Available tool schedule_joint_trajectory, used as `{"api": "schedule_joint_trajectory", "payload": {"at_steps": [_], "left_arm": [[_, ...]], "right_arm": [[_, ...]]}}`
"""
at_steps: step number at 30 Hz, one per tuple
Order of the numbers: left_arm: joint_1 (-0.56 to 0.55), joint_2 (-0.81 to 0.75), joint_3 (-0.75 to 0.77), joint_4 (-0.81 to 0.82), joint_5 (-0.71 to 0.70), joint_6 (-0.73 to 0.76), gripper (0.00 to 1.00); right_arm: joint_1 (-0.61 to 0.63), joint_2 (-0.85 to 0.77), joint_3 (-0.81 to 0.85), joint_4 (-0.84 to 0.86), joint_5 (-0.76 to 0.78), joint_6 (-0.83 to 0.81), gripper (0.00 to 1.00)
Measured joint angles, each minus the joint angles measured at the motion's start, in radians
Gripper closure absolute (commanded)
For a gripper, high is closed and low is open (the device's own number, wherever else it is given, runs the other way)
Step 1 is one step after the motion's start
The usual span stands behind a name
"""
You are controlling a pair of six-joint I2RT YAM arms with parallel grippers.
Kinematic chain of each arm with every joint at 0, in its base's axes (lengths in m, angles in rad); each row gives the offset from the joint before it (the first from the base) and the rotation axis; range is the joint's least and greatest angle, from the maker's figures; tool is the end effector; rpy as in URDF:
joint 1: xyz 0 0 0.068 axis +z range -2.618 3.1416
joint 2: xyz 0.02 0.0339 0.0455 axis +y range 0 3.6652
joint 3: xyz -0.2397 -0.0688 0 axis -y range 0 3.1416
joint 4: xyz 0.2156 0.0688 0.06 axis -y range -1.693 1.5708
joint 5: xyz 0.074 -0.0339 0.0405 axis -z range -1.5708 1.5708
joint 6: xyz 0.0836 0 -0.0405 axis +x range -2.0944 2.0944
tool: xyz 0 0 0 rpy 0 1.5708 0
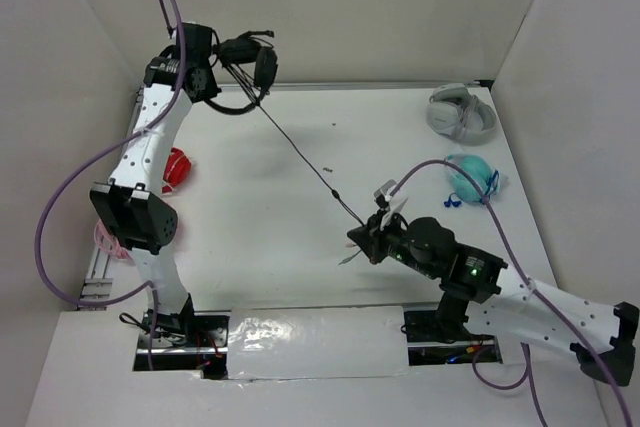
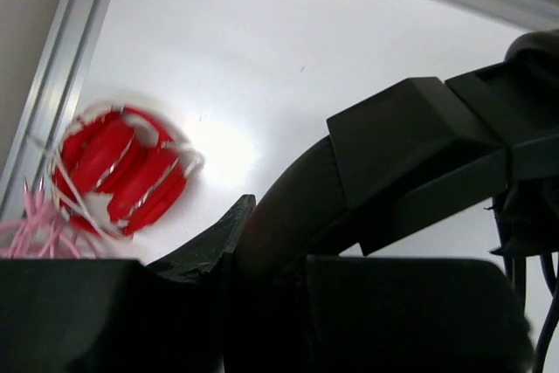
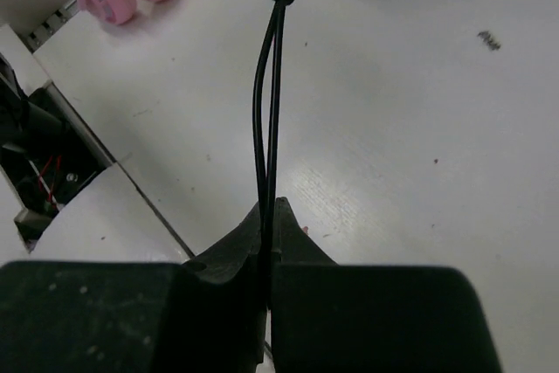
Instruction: Wrap the headphones
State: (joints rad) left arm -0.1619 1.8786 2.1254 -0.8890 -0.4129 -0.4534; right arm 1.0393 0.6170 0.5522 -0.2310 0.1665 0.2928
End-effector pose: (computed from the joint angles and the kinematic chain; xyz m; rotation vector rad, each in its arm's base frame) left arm 0.4077 -0.0326 0.3626 -0.5333 2.0862 0.1027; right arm 0.1099 0.1595 0.2525 -0.5928 1.8408 0.7567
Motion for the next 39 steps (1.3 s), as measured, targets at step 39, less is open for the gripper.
{"api": "schedule_joint_trajectory", "payload": {"at_steps": [39], "left_arm": [[-0.846,-0.436,-0.931,0.267,0.004,-0.017,1.0]], "right_arm": [[-0.511,0.598,0.803,-0.05,-0.375,-0.76,1.0]]}}
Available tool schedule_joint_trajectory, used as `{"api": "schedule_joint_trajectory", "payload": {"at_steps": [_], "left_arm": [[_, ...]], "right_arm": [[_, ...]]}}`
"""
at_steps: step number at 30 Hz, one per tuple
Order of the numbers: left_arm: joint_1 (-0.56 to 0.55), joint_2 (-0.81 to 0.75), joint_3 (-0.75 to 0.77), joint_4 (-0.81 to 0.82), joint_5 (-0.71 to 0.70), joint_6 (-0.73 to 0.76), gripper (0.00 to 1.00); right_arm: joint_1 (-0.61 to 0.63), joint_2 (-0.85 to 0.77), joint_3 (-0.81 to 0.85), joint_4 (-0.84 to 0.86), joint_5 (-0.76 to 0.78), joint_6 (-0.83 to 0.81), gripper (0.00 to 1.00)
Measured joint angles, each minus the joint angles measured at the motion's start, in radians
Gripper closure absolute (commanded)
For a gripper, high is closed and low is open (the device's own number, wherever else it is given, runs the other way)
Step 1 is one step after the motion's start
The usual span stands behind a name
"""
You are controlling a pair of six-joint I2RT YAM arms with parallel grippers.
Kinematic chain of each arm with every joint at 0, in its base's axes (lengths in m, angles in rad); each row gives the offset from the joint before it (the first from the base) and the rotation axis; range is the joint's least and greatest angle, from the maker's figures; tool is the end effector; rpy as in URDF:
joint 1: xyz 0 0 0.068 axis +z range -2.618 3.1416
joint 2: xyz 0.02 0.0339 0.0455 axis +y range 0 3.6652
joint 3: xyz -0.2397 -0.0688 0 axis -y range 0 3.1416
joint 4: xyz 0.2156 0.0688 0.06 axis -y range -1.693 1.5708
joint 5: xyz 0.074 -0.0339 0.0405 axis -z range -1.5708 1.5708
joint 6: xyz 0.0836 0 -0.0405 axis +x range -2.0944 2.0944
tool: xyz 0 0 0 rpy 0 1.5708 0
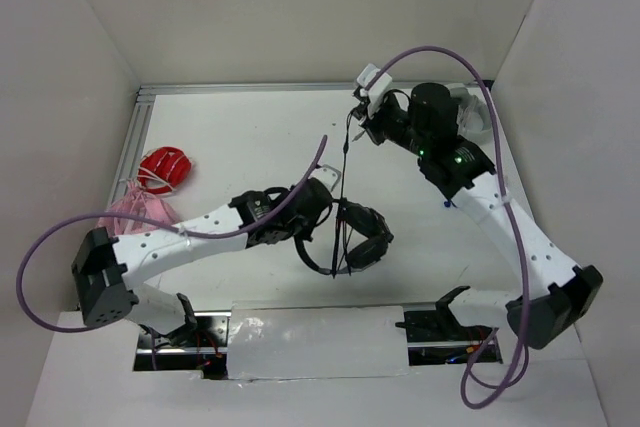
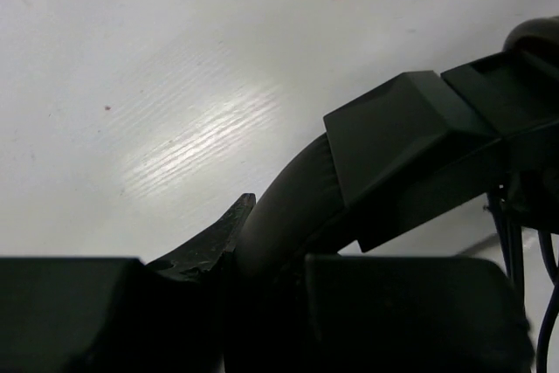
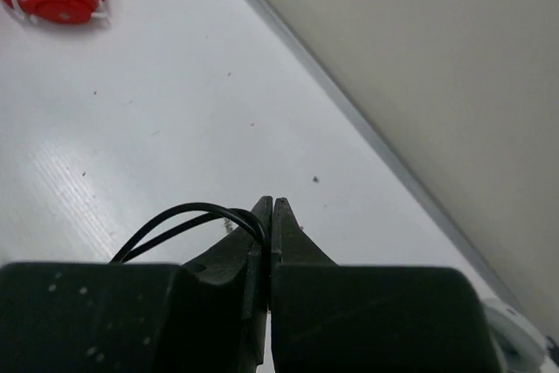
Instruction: Wrap the headphones
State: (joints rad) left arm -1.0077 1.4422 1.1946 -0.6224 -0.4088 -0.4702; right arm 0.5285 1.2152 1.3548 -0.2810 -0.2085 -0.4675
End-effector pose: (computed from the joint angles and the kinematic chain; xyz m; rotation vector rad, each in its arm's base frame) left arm 0.1937 -0.2445 0.2414 0.4527 2.3148 -0.2186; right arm 0.2468 0.1642 0.4057 -0.9516 1.4258 0.2237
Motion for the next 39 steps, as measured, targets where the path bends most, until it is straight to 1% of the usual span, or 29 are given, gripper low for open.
{"api": "schedule_joint_trajectory", "payload": {"at_steps": [2,4,9,15,19,20,21,25,29,32,34,36,39], "left_arm": [[-0.053,-0.048,0.001,0.002,-0.005,-0.005,1.0],[-0.08,-0.095,0.002,-0.003,-0.014,-0.01,1.0],[-0.088,-0.218,0.0,-0.014,-0.022,-0.008,1.0],[-0.088,-0.338,0.005,0.011,-0.005,0.025,1.0],[-0.088,-0.344,0.054,0.018,-0.01,0.077,1.0],[-0.088,-0.339,0.076,0.017,-0.022,0.089,1.0],[-0.087,-0.331,0.103,0.016,-0.037,0.103,1.0],[-0.083,-0.258,0.243,0.02,-0.111,0.183,1.0],[-0.081,-0.176,0.334,0.094,-0.214,0.301,1.0],[-0.048,-0.111,0.397,0.113,-0.238,0.362,1.0],[0.006,-0.061,0.468,0.049,-0.196,0.349,1.0],[0.095,-0.017,0.529,-0.02,-0.122,0.3,1.0],[0.213,0.022,0.556,-0.072,-0.033,0.207,1.0]], "right_arm": [[-0.033,0.048,0.001,-0.007,-0.048,0.023,1.0],[-0.063,0.086,-0.004,-0.01,-0.091,0.051,1.0],[-0.129,0.1,-0.09,0.019,-0.167,0.113,1.0],[-0.138,0.094,-0.242,0.084,-0.307,0.178,1.0],[-0.135,0.083,-0.356,0.194,-0.42,0.249,1.0],[-0.134,0.082,-0.364,0.224,-0.447,0.268,1.0],[-0.132,0.078,-0.404,0.258,-0.473,0.29,1.0],[-0.096,0.066,-0.474,0.407,-0.537,0.375,1.0],[-0.028,0.031,-0.541,0.536,-0.527,0.45,1.0],[0.014,-0.016,-0.615,0.61,-0.477,0.517,1.0],[0.039,-0.061,-0.674,0.645,-0.42,0.59,1.0],[0.057,-0.118,-0.73,0.671,-0.336,0.661,1.0],[0.081,-0.23,-0.81,0.69,-0.227,0.764,1.0]]}}
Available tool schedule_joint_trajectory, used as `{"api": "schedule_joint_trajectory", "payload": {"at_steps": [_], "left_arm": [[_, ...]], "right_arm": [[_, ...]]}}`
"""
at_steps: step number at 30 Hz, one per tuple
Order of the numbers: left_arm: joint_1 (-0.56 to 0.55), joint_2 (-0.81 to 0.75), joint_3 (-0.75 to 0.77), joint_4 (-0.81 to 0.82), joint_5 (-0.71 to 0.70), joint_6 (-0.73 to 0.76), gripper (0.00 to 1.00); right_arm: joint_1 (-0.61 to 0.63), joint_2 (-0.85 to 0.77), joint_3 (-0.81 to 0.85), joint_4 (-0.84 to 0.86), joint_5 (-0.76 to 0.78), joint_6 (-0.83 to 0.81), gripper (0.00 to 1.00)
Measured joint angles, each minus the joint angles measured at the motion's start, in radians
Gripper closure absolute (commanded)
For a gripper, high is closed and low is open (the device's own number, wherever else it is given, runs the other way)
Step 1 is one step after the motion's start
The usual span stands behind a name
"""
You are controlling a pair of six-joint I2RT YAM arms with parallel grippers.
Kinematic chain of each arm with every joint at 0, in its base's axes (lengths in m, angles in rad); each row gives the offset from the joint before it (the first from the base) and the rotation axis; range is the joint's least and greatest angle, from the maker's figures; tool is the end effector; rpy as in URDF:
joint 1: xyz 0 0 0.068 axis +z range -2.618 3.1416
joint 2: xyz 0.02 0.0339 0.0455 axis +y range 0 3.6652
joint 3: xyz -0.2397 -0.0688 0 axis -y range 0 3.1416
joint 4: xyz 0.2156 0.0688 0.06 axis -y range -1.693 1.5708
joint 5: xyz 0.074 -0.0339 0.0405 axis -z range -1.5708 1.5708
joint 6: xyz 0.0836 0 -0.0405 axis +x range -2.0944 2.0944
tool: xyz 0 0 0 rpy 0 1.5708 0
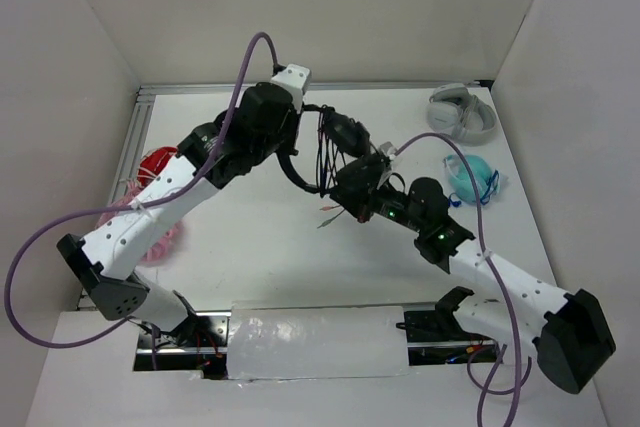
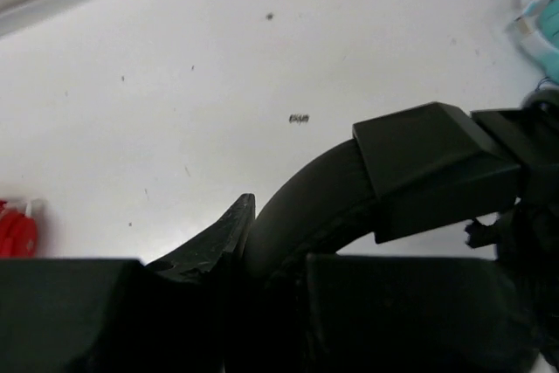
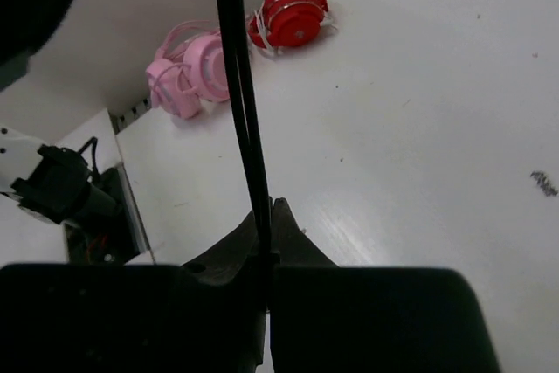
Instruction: Wrap the headphones
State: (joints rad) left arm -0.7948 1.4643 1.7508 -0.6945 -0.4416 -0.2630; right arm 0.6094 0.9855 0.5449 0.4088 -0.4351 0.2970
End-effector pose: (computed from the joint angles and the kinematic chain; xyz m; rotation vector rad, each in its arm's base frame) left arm 0.2508 -0.2046 0.4110 0.2320 1.9330 -0.2654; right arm 0.1913 0.1765 0.2709 -0.6112 1.5893 1.0371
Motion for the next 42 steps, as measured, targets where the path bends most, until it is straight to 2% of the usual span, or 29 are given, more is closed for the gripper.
{"api": "schedule_joint_trajectory", "payload": {"at_steps": [4,7,15,20,28,34,42], "left_arm": [[0.074,0.033,0.004,-0.097,0.085,-0.109,1.0],[0.1,0.068,0.016,-0.159,0.11,-0.208,1.0],[0.105,0.105,0.027,-0.207,0.155,-0.373,1.0],[0.106,0.105,0.028,-0.226,0.154,-0.428,1.0],[0.105,0.124,0.028,-0.267,0.125,-0.508,1.0],[0.104,0.175,0.027,-0.293,0.138,-0.563,1.0],[0.08,0.157,-0.044,-0.23,0.181,-0.582,1.0]], "right_arm": [[0.02,-0.106,-0.076,-0.007,0.1,0.127,1.0],[0.029,-0.146,-0.082,-0.027,0.121,0.193,1.0],[0.057,-0.1,-0.044,-0.117,0.137,0.26,0.97],[0.072,-0.087,-0.017,-0.146,0.095,0.258,0.97],[0.082,-0.078,0.092,-0.288,-0.069,0.234,0.97],[0.077,-0.127,0.093,-0.422,0.036,0.322,1.0],[-0.057,-0.34,-0.069,-0.422,0.116,0.532,0.98]]}}
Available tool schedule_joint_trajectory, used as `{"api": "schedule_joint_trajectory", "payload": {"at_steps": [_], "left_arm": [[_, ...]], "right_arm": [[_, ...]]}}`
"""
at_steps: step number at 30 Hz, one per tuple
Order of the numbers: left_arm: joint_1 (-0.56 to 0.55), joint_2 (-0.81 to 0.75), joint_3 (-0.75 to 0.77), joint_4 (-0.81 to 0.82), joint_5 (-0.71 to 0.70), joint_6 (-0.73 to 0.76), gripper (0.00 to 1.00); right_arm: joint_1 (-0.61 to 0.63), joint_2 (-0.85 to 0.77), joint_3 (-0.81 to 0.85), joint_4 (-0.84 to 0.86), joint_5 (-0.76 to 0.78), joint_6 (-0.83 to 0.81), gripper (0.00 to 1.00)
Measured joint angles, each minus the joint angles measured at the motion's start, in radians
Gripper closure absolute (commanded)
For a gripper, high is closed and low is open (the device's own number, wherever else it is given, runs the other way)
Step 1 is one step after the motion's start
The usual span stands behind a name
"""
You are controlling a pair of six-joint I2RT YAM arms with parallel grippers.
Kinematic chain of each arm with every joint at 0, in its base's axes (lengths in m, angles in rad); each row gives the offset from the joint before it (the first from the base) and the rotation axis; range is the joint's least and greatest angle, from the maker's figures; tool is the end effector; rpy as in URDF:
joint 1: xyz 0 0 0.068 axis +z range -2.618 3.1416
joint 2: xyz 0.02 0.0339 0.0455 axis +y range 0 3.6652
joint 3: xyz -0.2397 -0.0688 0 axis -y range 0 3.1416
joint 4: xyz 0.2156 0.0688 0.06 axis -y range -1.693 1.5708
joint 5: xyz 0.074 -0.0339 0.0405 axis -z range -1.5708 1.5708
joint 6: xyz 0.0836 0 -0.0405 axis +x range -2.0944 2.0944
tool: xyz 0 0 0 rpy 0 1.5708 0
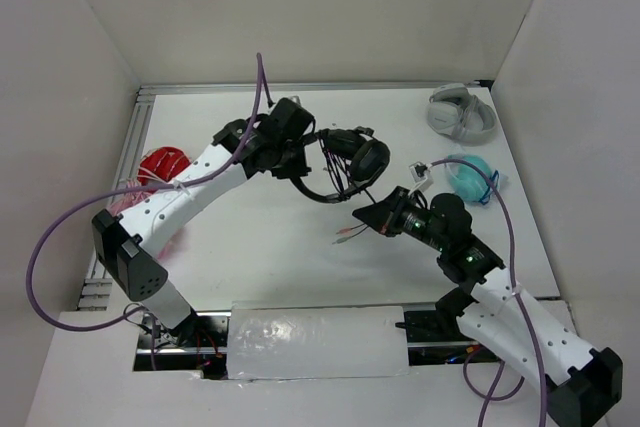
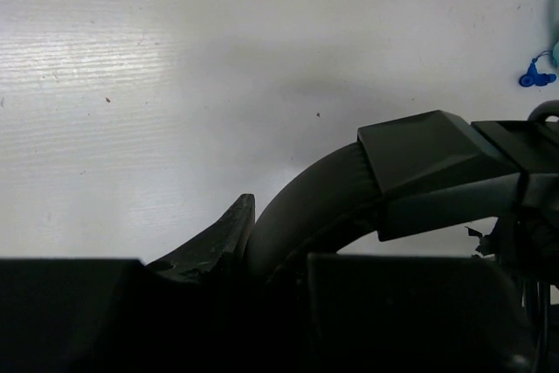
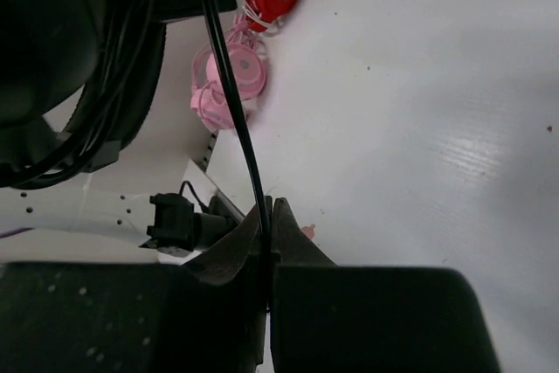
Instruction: Wrap the headphones
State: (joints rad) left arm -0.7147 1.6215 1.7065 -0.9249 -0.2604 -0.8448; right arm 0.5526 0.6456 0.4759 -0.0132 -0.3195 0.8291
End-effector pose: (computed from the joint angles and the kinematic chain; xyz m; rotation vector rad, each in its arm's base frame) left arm 0.2748 -0.2100 0.3157 -0.2776 2.4006 -0.4246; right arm 0.1581 0.1284 0.2526 0.0096 1.9293 1.2512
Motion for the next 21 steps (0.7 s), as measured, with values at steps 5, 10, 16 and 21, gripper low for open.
{"api": "schedule_joint_trajectory", "payload": {"at_steps": [5,10,16,21], "left_arm": [[-0.018,-0.004,-0.01,0.0,-0.014,-0.033,1.0],[-0.042,0.055,0.048,-0.064,-0.063,-0.104,1.0],[-0.055,0.212,0.163,-0.16,-0.064,-0.196,1.0],[-0.096,0.27,0.192,-0.161,-0.08,-0.257,1.0]], "right_arm": [[-0.025,-0.002,-0.02,0.008,-0.056,0.059,0.97],[-0.024,0.049,-0.016,0.013,-0.139,0.066,0.96],[-0.025,-0.021,-0.016,-0.013,-0.103,0.094,0.94],[-0.06,-0.105,-0.016,-0.111,-0.064,0.13,0.93]]}}
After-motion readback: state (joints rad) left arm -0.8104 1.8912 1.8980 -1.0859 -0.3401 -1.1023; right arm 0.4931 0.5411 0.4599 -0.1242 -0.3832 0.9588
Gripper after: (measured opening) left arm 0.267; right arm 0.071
